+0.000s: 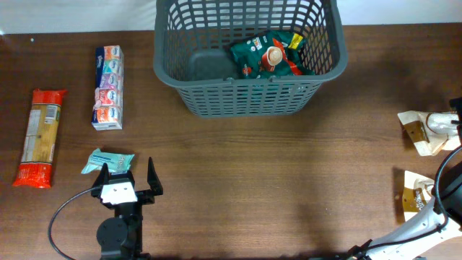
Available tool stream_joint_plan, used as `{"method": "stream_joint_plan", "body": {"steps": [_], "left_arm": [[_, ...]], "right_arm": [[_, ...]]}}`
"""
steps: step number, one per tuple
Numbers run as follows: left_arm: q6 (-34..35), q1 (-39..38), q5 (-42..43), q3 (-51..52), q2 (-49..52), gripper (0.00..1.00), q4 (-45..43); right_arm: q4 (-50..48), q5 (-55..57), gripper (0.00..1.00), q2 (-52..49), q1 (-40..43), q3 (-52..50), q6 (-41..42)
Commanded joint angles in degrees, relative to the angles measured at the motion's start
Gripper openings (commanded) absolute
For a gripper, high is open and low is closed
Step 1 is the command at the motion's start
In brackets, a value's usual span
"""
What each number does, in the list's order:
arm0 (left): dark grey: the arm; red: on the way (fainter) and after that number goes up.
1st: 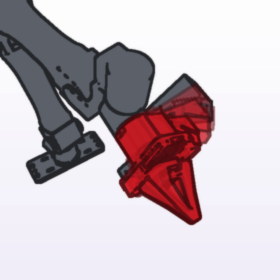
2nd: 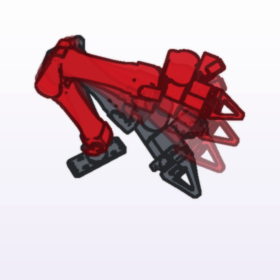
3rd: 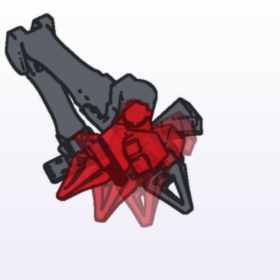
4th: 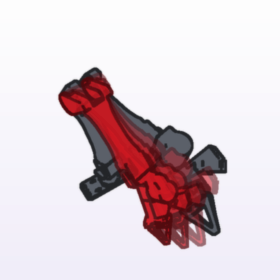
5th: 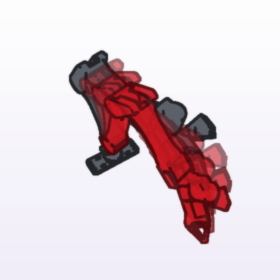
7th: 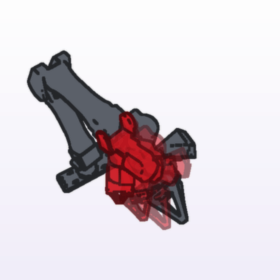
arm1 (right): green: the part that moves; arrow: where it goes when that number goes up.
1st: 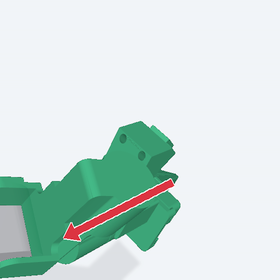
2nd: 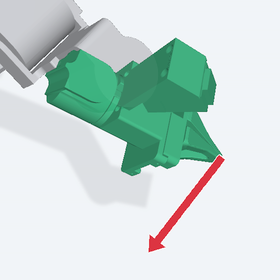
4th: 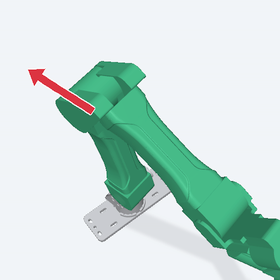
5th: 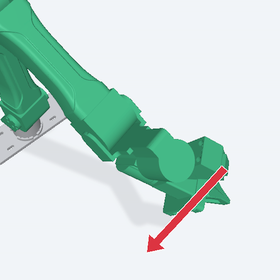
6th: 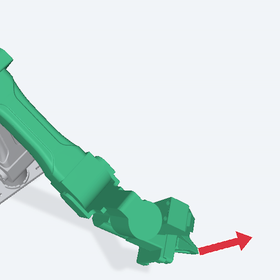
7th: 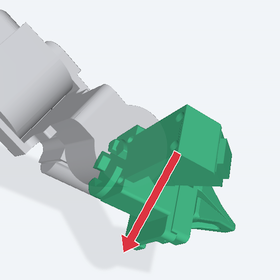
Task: Pack container
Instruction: 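Move the right gripper back to the clear rice bags, then grasp the upper clear rice bag with the right gripper and lift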
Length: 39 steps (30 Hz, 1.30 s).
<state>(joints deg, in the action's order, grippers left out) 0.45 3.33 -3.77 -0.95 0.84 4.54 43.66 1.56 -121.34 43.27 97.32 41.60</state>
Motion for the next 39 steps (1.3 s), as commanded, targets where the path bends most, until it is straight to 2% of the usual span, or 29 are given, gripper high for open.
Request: {"method": "stream_joint_plan", "body": {"steps": [1,4,14,38,39], "left_arm": [[0.6,-0.2,0.6,0.4,-0.5,0.99,0.0],[0.6,-0.2,0.6,0.4,-0.5,0.99,0.0],[0.6,-0.2,0.6,0.4,-0.5,0.99,0.0],[0.6,-0.2,0.6,0.4,-0.5,0.99,0.0],[0.6,-0.2,0.6,0.4,-0.5,0.99,0.0]], "right_arm": [[0.0,-0.7,0.99,-1.2,0.1,-1.8,1.7],[-0.8,-0.7,0.99,-1.2,0.2,-4.0,4.8],[-7.2,-1.0,0.99,-1.3,0.2,-9.8,2.8],[-7.7,-1.4,0.99,-5.2,0.2,-10.1,0.8],[-7.7,-1.4,0.96,-5.4,0.2,-10.1,0.8]]}}
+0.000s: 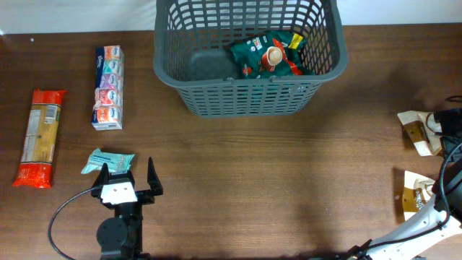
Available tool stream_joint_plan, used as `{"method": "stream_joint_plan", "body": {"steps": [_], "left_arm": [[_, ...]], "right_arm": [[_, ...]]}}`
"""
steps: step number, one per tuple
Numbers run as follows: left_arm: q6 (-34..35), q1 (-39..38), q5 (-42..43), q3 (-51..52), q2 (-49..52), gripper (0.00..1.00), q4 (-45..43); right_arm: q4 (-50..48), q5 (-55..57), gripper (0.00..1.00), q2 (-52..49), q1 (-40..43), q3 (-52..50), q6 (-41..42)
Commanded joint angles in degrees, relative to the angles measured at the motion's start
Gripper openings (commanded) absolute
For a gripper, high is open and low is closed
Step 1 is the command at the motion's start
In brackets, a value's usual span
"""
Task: Pack container
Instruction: 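Grasp the upper clear rice bag with the right gripper and lift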
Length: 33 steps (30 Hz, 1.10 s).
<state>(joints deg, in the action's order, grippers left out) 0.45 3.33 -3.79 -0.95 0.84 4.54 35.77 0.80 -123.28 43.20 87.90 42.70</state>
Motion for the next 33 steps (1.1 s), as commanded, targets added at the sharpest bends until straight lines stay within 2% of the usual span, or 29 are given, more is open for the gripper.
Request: {"method": "stream_joint_plan", "body": {"steps": [1,3,6,7,8,17,24,33], "left_arm": [[0.6,-0.2,0.6,0.4,-0.5,0.99,0.0],[0.6,-0.2,0.6,0.4,-0.5,0.99,0.0],[0.6,-0.2,0.6,0.4,-0.5,0.99,0.0],[0.6,-0.2,0.6,0.4,-0.5,0.99,0.0],[0.6,-0.2,0.6,0.4,-0.5,0.99,0.0],[0.6,-0.2,0.6,0.4,-0.5,0.99,0.0],[0.6,-0.2,0.6,0.4,-0.5,0.99,0.0],[0.6,-0.2,0.6,0.4,-0.5,0.99,0.0]], "right_arm": [[0.2,-0.6,0.87,-3.5,0.3,-0.7,-0.3],[0.1,-0.6,0.67,-3.5,0.3,-0.7,-0.5],[-0.1,-0.6,0.22,-3.5,0.3,-0.7,-0.5],[-0.2,-0.6,0.11,-3.5,0.3,-0.7,-0.5],[-0.2,-0.6,0.04,-3.5,0.3,-0.7,-0.5],[-0.2,-2.0,0.04,-3.5,0.3,-0.7,-0.5],[-0.6,-8.5,0.04,-3.2,-0.1,0.5,-3.8],[3.3,-10.7,0.04,3.0,-5.4,11.7,-12.6]]}}
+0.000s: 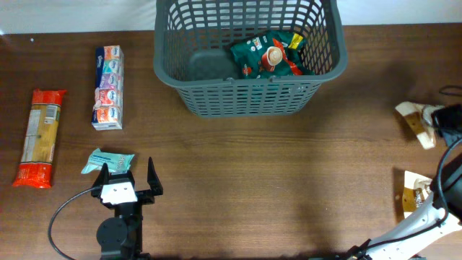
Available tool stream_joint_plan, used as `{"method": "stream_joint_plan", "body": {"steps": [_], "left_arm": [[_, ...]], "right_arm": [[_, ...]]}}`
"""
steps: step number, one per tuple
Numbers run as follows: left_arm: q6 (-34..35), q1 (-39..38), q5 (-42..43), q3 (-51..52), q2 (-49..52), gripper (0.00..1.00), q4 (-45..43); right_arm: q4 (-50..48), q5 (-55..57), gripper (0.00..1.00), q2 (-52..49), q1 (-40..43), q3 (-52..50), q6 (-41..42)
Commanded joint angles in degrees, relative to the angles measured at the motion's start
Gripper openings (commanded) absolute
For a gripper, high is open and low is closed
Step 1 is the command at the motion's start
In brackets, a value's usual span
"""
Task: Pack container
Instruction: 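Grasp the upper clear rice bag with the right gripper and lift, then carry the rice bag over the basket and release it inside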
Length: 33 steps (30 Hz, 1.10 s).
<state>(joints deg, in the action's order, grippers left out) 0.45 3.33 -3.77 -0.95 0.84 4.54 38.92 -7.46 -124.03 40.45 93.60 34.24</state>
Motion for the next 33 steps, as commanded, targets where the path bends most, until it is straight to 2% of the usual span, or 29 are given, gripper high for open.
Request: {"method": "stream_joint_plan", "body": {"steps": [1,10,17,26,30,33], "left_arm": [[0.6,-0.2,0.6,0.4,-0.5,0.99,0.0],[0.6,-0.2,0.6,0.4,-0.5,0.99,0.0],[0.6,-0.2,0.6,0.4,-0.5,0.99,0.0],[0.6,-0.2,0.6,0.4,-0.5,0.99,0.0],[0.6,-0.2,0.6,0.4,-0.5,0.99,0.0],[0.6,-0.2,0.6,0.4,-0.5,0.99,0.0]], "right_arm": [[0.9,-2.4,0.03,4.7,-3.4,7.9,-4.7],[7.3,-3.5,0.04,13.2,-10.1,26.3,-12.2],[8.2,-18.0,0.04,18.4,-15.5,36.0,-18.6],[7.2,-32.4,0.03,18.6,-28.0,39.1,-24.5],[6.7,-32.1,0.04,17.8,-35.4,39.1,-30.9],[5.5,-26.0,0.04,16.9,-40.2,39.1,-31.5]]}}
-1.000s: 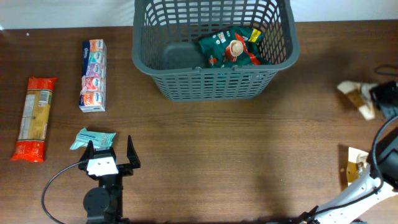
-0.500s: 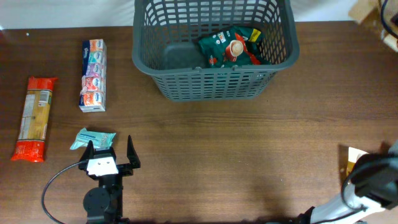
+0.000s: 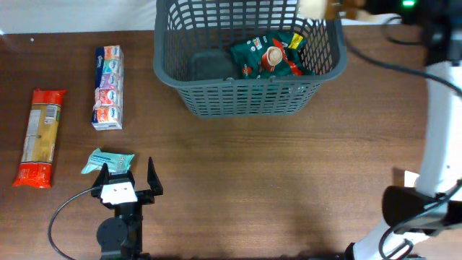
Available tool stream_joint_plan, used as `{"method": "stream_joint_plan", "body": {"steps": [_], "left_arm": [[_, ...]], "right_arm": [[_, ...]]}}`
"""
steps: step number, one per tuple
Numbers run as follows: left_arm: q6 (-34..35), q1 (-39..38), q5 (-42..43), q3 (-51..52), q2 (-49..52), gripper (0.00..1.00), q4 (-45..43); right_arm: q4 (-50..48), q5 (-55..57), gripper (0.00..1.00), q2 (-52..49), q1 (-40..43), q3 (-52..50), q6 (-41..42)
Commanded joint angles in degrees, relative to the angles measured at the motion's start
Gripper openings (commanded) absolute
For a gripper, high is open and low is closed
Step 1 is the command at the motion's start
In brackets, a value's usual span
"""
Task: Pack container
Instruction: 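Carry the rice bag over the basket and release it inside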
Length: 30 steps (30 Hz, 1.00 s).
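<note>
The grey basket stands at the back middle of the table with a green snack bag inside. My right gripper is over the basket's back right corner, shut on a cream packet; both are blurred. At the front left, my left gripper rests open, holding nothing. A teal packet lies just beyond its left finger.
A red pasta packet lies at the far left. Next to it is a long multi-coloured box. A second cream packet shows at the right edge, partly behind the right arm.
My right gripper was at the table's right edge with the cream packet. It now holds the packet at the basket's back right corner. The left arm has not moved.
Two cream packets lay at the right edge, my right gripper at the upper one. That packet then shifted slightly up and left in the gripper. Now it is held at the basket's back right corner. The left gripper stayed open by the teal packet.
</note>
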<state>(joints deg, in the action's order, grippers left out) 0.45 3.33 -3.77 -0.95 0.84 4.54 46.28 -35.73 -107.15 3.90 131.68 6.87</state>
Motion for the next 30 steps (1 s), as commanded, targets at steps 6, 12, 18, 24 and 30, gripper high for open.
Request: {"method": "stream_joint_plan", "body": {"steps": [6,12,18,24,30], "left_arm": [[0.6,-0.2,0.6,0.4,-0.5,0.99,0.0],[0.6,-0.2,0.6,0.4,-0.5,0.99,0.0],[0.6,-0.2,0.6,0.4,-0.5,0.99,0.0],[0.6,-0.2,0.6,0.4,-0.5,0.99,0.0],[0.6,-0.2,0.6,0.4,-0.5,0.99,0.0]], "right_arm": [[-5.0,6.5,0.04,-2.9,-9.6,1.0,-3.8],[-4.9,6.8,0.04,-8.5,-11.5,1.0,-3.4],[-4.7,3.1,0.03,-15.2,-11.6,1.0,-3.3],[-3.0,1.7,0.04,-20.7,-11.6,1.0,-1.7],[-0.3,2.3,0.04,-22.3,-11.6,1.0,-2.0]]}}
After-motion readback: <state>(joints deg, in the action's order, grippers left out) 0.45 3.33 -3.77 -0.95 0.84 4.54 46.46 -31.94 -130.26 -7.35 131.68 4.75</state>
